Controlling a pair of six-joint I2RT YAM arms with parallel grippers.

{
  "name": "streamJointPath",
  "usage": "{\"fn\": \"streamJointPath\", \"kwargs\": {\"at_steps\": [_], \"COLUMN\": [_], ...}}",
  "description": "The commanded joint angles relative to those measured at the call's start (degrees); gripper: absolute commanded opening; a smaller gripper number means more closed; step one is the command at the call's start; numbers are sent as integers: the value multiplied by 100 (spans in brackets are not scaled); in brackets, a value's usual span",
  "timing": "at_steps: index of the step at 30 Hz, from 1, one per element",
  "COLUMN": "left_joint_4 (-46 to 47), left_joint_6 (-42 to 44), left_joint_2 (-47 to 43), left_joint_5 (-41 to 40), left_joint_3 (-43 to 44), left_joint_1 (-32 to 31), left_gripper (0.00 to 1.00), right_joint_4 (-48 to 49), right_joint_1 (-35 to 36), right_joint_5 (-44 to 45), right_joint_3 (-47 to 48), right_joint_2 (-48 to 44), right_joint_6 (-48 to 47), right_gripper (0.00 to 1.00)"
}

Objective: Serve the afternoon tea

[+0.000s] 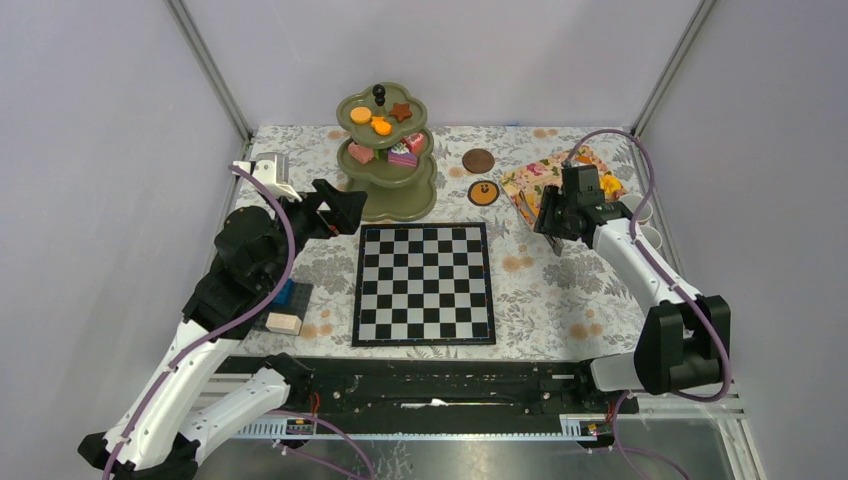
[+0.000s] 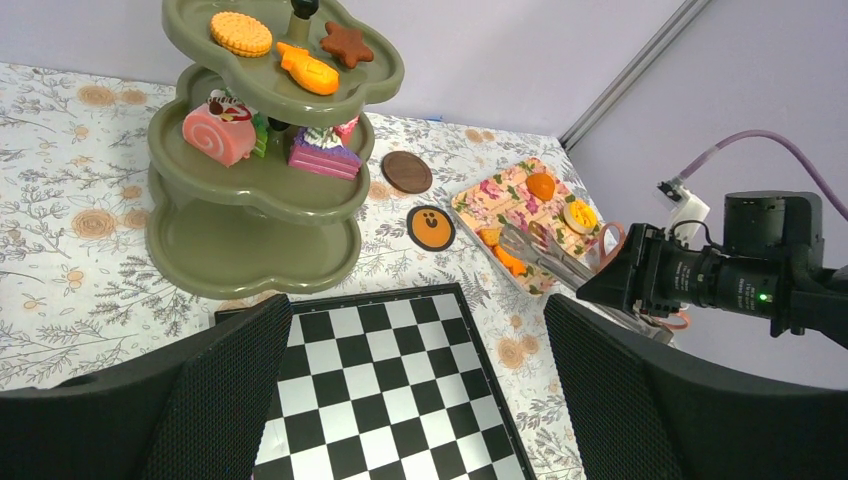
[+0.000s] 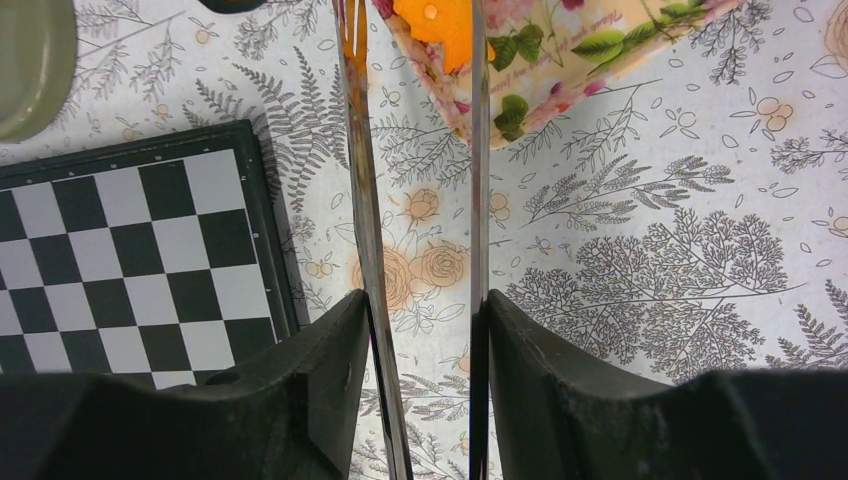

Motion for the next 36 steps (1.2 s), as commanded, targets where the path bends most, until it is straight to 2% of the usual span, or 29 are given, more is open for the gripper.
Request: {"fn": "streamJointPath", "kwargs": {"at_steps": [1, 27, 36], "left_joint_4": [247, 218, 212], "left_joint_6": [3, 11, 19], "left_joint_2": [-44, -104, -123], "left_joint_5": [82, 79, 83], "left_joint_3": [-23, -54, -18], "left_joint_1": [-16, -18, -18], "left_gripper": [99, 99, 99], "right_joint_4": [118, 228, 253], "right_joint_1": [-40, -51, -51], "right_joint_5": [69, 354, 468], "right_joint_3": [235, -381, -286], "right_joint_2": [210, 313, 171], "right_joint_6": [-92, -22, 13], "right_gripper": [51, 49, 36]}}
